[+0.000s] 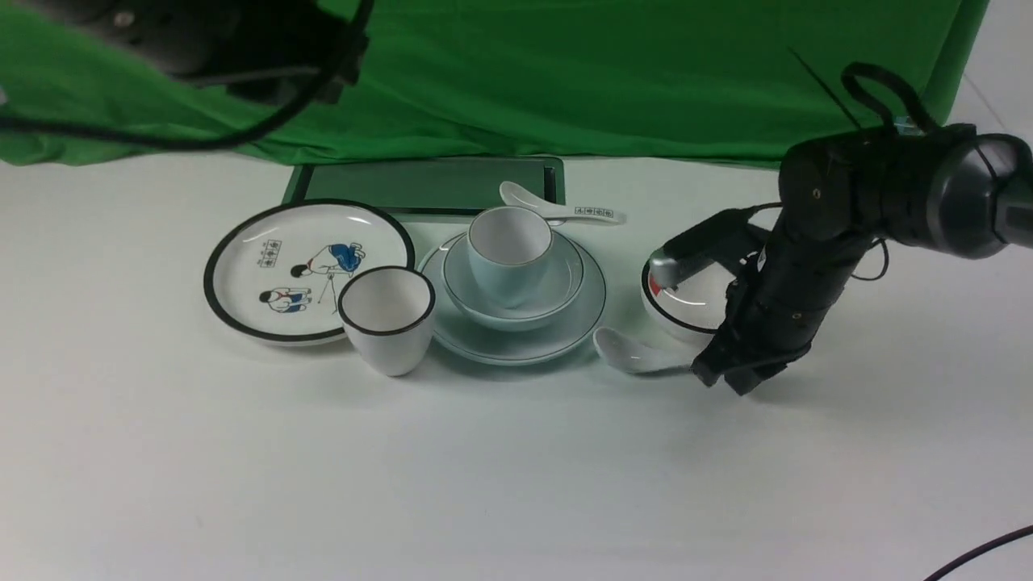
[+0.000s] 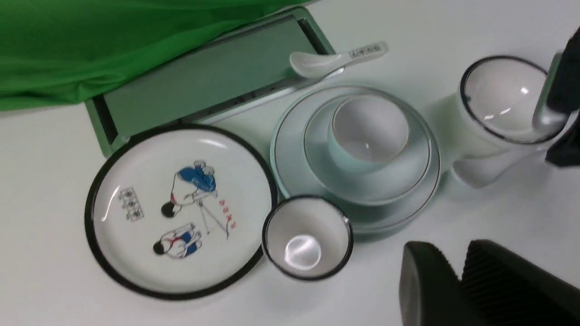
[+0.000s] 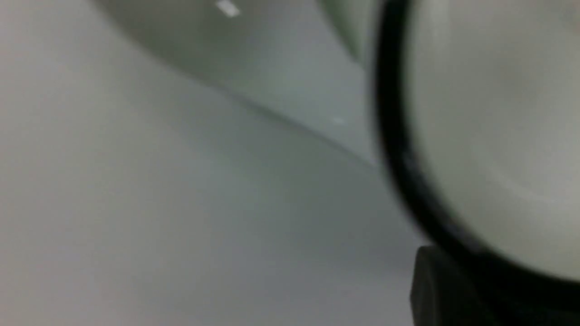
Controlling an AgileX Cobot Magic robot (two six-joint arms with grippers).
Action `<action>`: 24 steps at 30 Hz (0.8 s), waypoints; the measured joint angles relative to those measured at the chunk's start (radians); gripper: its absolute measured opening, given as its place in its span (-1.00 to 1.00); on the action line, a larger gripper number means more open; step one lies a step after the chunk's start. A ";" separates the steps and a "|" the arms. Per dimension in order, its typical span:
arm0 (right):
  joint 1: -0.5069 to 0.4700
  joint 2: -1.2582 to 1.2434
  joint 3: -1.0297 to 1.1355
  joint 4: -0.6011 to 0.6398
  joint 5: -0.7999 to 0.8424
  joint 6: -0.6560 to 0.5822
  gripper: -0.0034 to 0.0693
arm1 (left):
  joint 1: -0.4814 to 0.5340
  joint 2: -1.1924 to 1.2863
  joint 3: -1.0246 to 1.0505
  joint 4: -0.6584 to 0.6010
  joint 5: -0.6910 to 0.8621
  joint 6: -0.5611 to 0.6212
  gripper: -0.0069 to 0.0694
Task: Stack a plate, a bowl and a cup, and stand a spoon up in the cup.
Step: Use the right arm to grab a blue soup spoon
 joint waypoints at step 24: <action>0.140 0.018 -0.063 0.232 -0.230 -0.105 -0.87 | 0.001 -0.153 0.506 0.188 -0.243 -0.141 -0.68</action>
